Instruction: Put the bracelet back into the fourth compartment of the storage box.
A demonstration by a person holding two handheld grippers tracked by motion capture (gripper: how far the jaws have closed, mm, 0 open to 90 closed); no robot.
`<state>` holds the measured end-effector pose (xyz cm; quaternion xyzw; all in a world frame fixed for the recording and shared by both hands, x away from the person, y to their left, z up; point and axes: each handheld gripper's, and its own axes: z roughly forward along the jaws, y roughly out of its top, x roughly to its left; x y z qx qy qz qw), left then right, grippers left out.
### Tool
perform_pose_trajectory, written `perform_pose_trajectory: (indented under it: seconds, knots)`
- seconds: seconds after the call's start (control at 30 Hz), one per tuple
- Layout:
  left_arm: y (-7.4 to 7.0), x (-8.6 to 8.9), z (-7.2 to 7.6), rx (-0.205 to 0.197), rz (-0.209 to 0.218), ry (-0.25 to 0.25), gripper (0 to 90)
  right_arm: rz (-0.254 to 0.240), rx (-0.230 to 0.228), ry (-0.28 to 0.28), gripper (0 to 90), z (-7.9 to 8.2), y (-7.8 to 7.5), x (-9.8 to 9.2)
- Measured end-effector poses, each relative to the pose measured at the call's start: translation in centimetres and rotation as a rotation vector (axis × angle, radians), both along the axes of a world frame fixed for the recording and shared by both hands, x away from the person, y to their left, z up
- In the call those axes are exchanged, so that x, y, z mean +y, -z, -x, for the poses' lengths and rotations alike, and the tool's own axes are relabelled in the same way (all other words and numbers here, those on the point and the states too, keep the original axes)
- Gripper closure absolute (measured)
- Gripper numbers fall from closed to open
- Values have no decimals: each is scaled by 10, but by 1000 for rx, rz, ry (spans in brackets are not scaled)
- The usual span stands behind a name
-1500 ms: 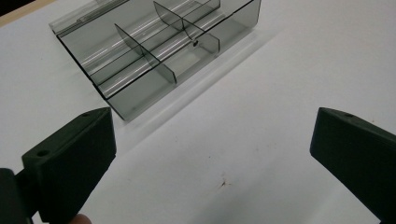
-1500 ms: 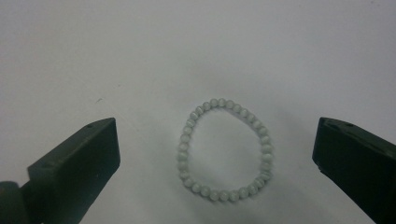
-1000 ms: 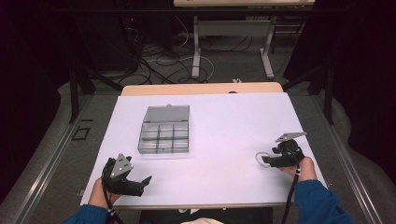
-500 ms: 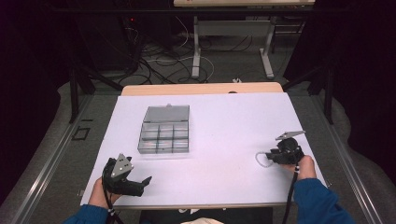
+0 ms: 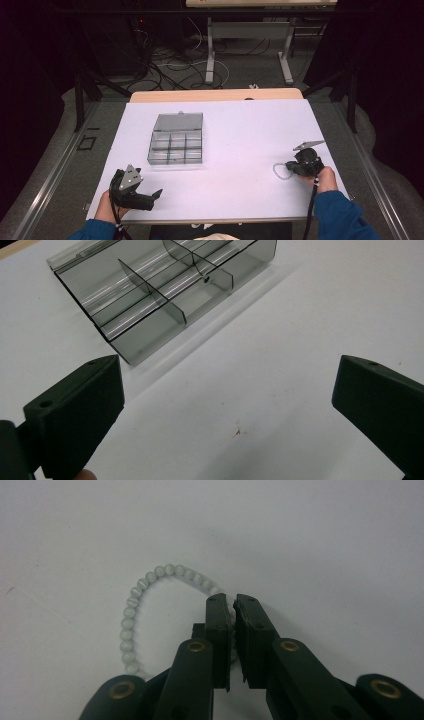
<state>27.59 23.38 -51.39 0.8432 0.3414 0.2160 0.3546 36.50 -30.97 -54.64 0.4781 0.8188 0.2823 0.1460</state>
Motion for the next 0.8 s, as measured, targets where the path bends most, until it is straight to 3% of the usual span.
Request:
perform_pose_trajectory:
  seconds: [0.3, 0.4, 0.8]
  knots:
    - [0, 0, 0, 1, 1, 2, 5, 13, -11, -2, 859, 2, -2, 2]
    - [0, 0, 0, 2, 2, 2, 6, 7, -48, -11, 860, 4, -6, 2]
    - [0, 0, 0, 2, 4, 4, 5, -75, -97, -23, 861, 13, -22, 3]
